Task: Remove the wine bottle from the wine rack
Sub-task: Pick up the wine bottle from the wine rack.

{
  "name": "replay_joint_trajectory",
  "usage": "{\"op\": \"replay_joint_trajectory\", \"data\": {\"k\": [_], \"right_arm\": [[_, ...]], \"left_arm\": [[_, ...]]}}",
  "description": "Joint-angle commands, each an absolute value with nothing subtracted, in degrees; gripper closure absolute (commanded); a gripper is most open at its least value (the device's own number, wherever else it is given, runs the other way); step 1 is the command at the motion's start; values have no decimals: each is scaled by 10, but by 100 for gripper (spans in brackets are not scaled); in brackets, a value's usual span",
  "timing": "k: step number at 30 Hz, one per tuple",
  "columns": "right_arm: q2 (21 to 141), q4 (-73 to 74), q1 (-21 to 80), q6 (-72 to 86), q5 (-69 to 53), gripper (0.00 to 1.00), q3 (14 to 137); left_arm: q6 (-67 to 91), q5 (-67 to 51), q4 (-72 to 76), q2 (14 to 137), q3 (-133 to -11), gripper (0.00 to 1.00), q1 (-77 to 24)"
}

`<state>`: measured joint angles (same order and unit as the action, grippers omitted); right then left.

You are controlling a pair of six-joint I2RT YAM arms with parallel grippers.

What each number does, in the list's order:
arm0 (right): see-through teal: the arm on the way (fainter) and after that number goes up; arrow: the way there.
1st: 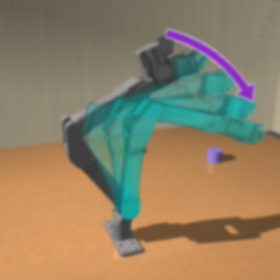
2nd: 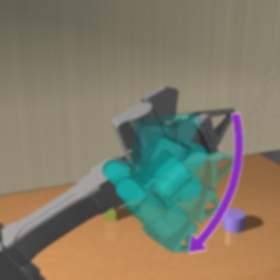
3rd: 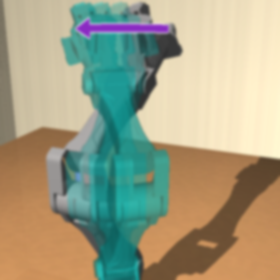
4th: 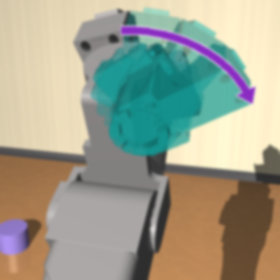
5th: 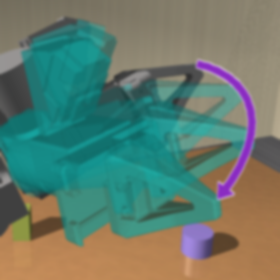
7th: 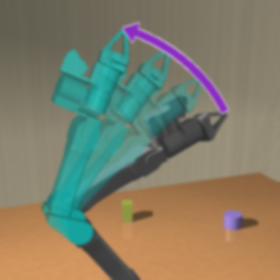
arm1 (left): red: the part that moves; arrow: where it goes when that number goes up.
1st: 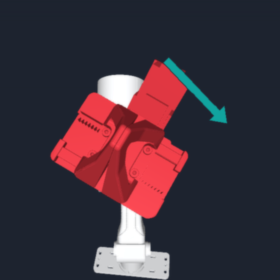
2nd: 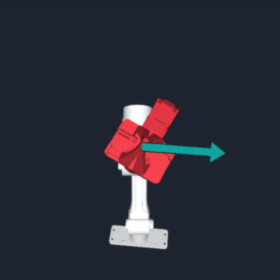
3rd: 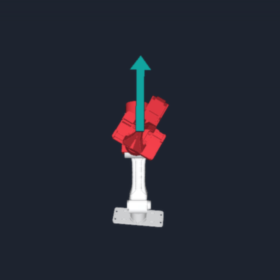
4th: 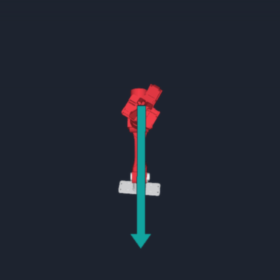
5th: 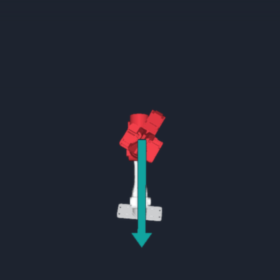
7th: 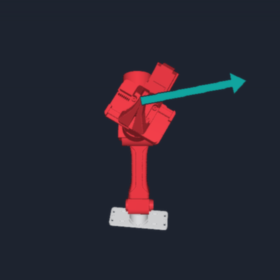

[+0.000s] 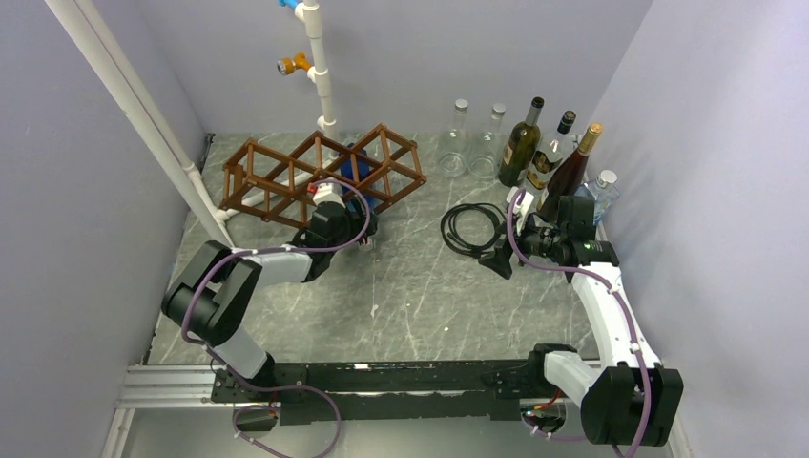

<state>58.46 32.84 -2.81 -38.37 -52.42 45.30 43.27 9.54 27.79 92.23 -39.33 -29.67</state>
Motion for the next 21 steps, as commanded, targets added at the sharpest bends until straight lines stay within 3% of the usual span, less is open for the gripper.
{"op": "replay_joint_trajectory", "data": {"k": [1,3,6,8,13,21], "right_arm": [[586,313,-27,-388,-534,0,454],[586,313,-27,-388,-534,0,453],[586,312,-28,-387,-533,0,453],[585,312,-27,-388,-533,0,453],[585,313,-27,-388,-535,0,453],[583,313,-27,-388,-534,0,451]], "left_arm": [[431,123,308,928,-400,19,-300],[426,127,305,929,-404,26,-303],[420,132,302,926,-407,46,-308],[419,135,298,920,-406,67,-311],[420,144,303,897,-388,98,-317],[397,173,319,854,-364,100,-344]]}}
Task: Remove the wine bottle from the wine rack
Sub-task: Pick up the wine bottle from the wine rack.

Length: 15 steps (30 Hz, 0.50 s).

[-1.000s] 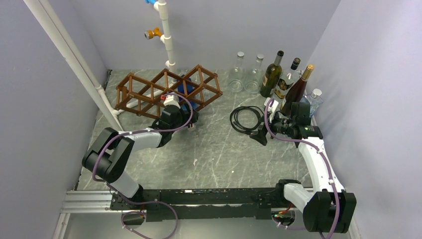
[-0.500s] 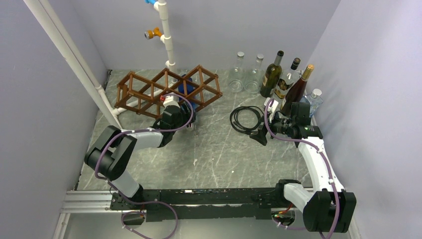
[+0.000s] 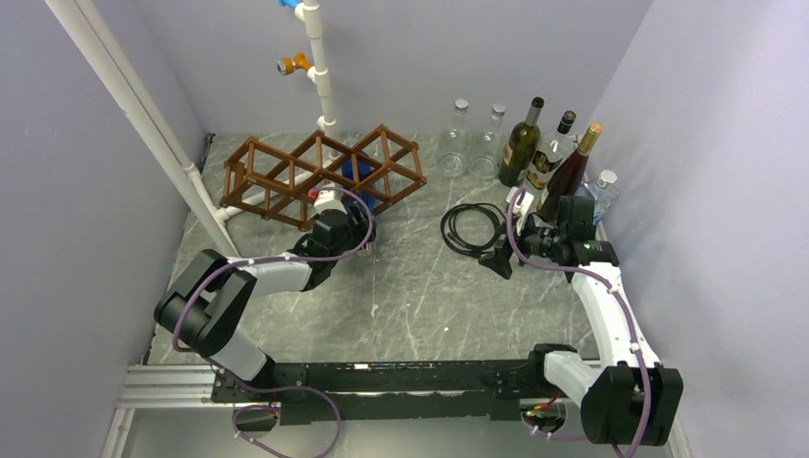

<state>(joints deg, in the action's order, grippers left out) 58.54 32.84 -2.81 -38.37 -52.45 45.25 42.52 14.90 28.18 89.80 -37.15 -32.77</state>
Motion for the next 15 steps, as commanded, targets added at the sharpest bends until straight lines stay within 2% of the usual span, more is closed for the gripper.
{"op": "replay_joint_trajectory", "data": {"k": [1,15], "right_arm": [[583,313,-27,-388,-534,0,452],[583,312,-27,-389,-534,0,450]], "left_arm": [[396,176,322,848,-359,100,-347],[382,174,394,782,-271,100,-365]]}}
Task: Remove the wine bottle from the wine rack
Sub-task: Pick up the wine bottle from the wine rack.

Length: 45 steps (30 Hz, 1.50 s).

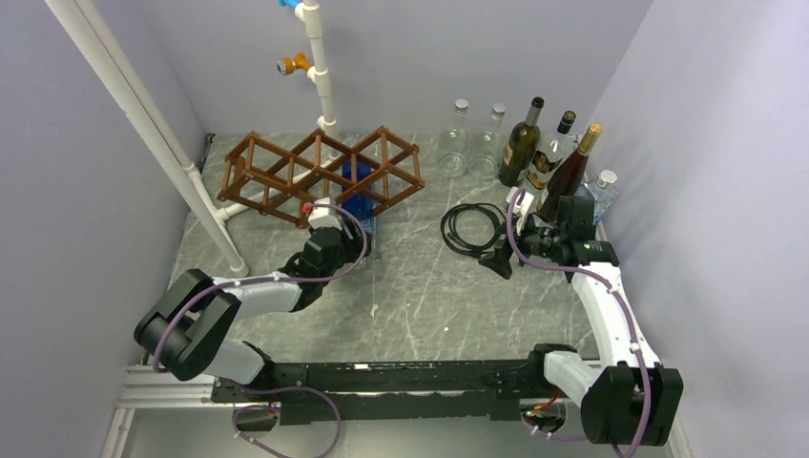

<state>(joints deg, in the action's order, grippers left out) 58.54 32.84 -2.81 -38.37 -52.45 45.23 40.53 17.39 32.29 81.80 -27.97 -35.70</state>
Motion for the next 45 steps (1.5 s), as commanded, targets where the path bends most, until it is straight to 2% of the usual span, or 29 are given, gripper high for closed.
{"op": "replay_joint_trajectory", "data": {"k": [1,28,45], "right_arm": [[583,312,-27,-389,-534,0,450],[580,309,-28,-390,-533,0,446],[579,308,-27,-392,-532,0,444]], "left_arm": [[382,175,396,777,-266,100,-366],[364,162,381,629,-164,100,-394],[361,144,323,533,-134,100,-407]]}}
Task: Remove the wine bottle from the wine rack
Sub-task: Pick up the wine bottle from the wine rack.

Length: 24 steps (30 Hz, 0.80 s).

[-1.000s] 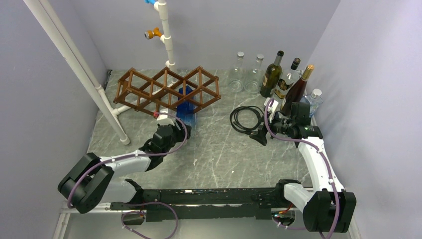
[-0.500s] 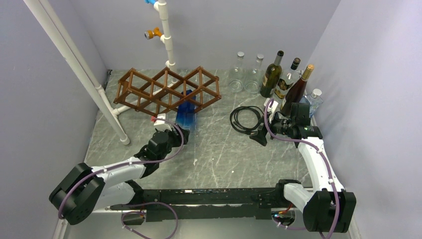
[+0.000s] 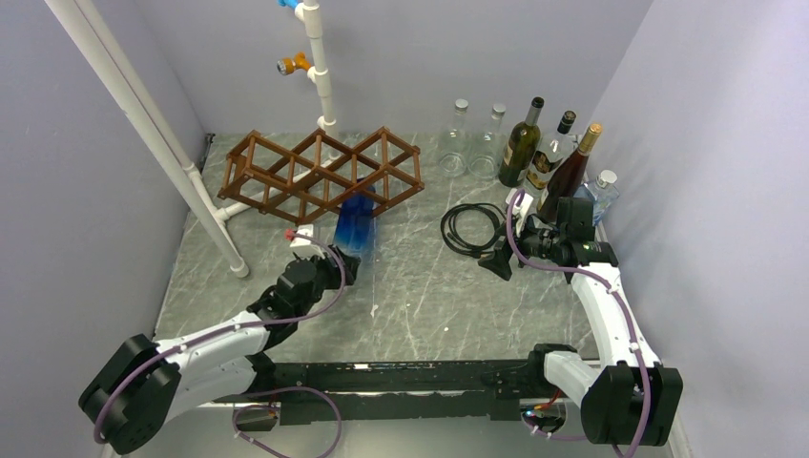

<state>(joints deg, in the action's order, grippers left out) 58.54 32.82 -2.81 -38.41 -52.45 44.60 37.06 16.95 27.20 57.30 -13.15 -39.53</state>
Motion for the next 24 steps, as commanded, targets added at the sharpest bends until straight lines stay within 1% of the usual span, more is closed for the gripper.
{"op": "replay_joint_trajectory", "data": {"k": [1,7,24], "right_arm": [[578,308,-27,-392,-532,0,444],[578,308,-27,-392,-533,0,443],[580,307,-27,-395,-533,0,440]], "left_arm": [[362,144,318,526,-131,100,-408],[366,156,288,484,-121,100,-416],[401,129,232,395,-105,100,-423]]}}
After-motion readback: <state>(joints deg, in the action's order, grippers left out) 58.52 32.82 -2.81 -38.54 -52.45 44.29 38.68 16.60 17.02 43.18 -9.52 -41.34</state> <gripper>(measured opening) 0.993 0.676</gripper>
